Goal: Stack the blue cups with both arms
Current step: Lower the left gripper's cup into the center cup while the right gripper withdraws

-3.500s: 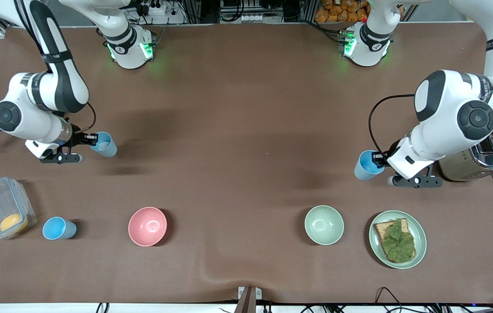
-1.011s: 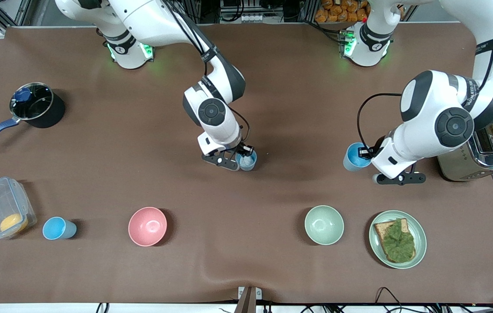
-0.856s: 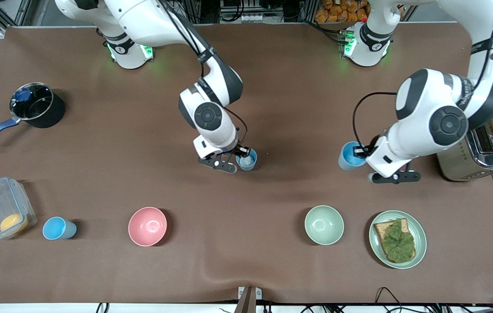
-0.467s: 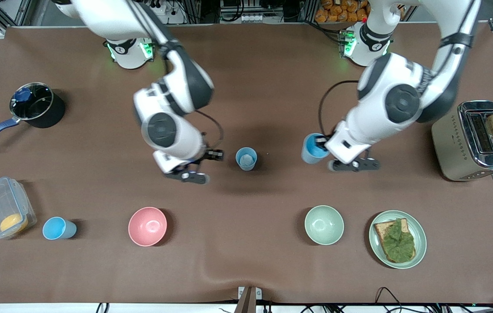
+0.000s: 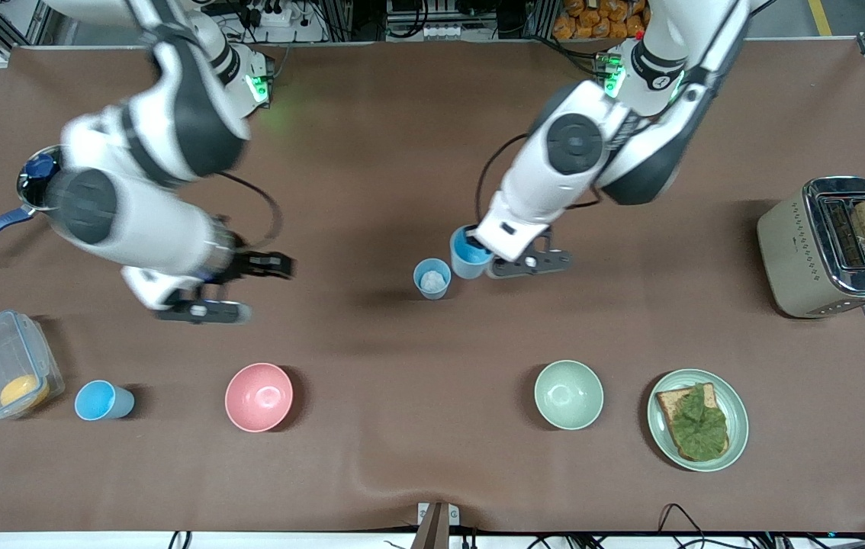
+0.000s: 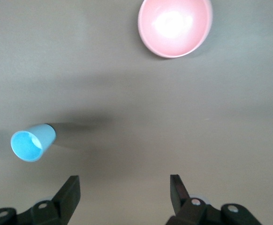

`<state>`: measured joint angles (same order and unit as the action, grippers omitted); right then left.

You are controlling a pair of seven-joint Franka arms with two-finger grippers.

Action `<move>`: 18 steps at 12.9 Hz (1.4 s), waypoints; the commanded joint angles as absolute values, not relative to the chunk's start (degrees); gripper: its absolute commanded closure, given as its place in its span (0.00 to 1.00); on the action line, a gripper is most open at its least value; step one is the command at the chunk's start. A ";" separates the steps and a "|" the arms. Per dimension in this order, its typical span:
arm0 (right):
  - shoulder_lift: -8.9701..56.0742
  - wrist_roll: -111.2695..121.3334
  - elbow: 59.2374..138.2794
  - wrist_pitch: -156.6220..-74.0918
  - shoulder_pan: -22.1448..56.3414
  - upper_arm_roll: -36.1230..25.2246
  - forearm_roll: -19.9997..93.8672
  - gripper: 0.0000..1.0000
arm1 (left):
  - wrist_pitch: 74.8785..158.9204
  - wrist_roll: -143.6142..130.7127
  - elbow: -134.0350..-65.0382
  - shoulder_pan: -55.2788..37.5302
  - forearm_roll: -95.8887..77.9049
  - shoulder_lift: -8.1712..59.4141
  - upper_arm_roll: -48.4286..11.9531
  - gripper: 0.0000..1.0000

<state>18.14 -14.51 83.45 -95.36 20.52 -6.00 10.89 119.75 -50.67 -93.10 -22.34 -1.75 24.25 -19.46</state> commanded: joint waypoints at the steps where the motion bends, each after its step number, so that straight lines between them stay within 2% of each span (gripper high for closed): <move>1: 6.71 -7.92 95.25 -96.07 15.66 -4.92 7.84 0.05 | 119.36 -59.56 -86.32 -26.61 3.24 30.31 -19.07 1.00; 3: 1.69 -7.65 99.21 -95.98 14.42 -4.92 6.16 0.00 | 120.05 -62.48 -85.52 -28.30 4.56 31.98 -18.81 1.00; 6: -2.10 -4.94 100.99 -95.98 11.26 -4.92 5.01 0.00 | 124.27 -63.97 -86.13 -29.79 5.54 33.21 -18.72 1.00; 16: 1.05 -2.55 93.26 -95.71 6.24 -4.75 4.22 0.00 | 124.63 -65.48 -86.66 -29.89 11.51 37.79 -18.81 1.00; 17: 1.40 -2.55 92.99 -95.54 6.24 -4.75 4.13 0.00 | 124.63 -65.48 -86.40 -29.45 10.90 38.23 -18.81 0.36; 18: 1.75 -2.55 92.99 -95.62 5.72 -4.57 4.22 0.00 | 124.63 -65.30 -86.40 -29.36 11.16 38.15 -18.81 0.00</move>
